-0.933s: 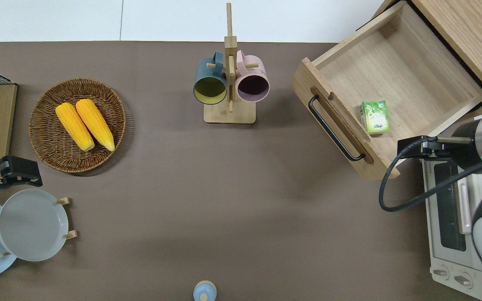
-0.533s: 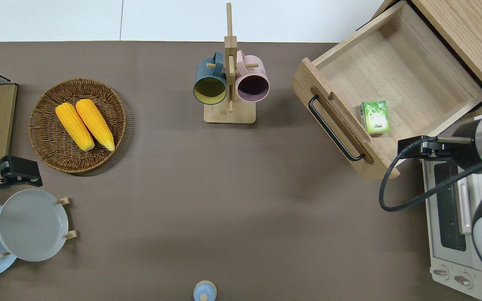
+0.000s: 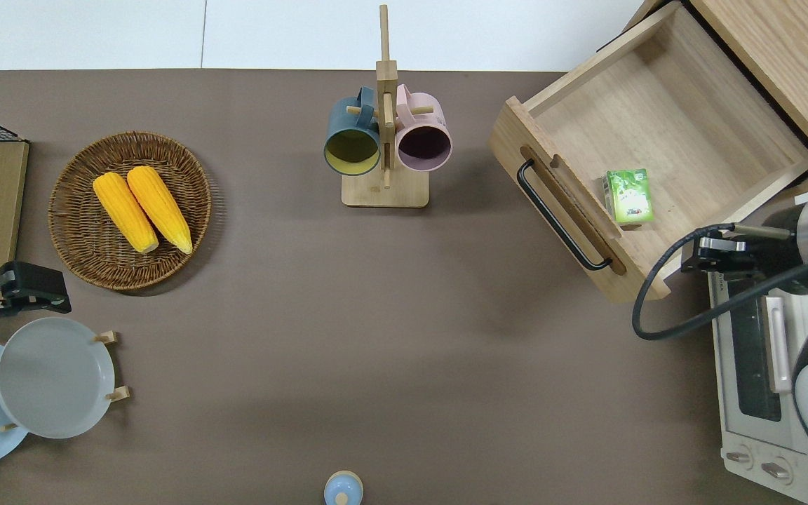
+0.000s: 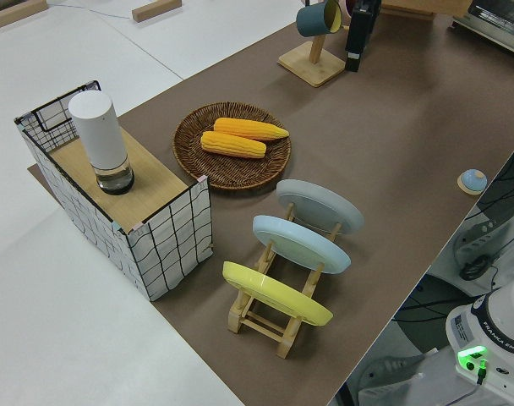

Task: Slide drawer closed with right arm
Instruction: 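Move the right gripper up to the drawer's front panel near its handle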

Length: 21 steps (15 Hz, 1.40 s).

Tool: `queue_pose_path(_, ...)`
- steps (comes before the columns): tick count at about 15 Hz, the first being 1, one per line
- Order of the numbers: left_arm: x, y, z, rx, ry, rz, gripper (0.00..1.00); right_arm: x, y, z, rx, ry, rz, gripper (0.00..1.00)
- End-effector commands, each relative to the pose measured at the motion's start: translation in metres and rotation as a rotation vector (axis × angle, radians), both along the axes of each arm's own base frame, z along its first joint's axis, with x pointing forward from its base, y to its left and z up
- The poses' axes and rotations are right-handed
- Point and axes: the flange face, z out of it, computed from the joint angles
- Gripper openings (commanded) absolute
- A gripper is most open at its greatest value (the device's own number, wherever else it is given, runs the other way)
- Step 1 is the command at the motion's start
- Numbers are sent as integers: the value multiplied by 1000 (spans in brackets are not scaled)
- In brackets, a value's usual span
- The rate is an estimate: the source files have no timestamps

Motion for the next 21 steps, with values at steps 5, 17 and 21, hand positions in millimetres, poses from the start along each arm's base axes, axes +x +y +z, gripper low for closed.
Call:
queue_pose_path(5, -3, 0, 4, -5, -7, -9, 993, -10, 34, 0, 92, 71, -185, 46)
queue_pose_path(17, -3, 0, 4, -5, -8, -9, 993, -35, 129, 1, 97, 94, -475, 48)
queue_pose_path(21, -3, 0, 4, -5, -7, -9, 993, -39, 154, -19, 88, 91, -508, 48)
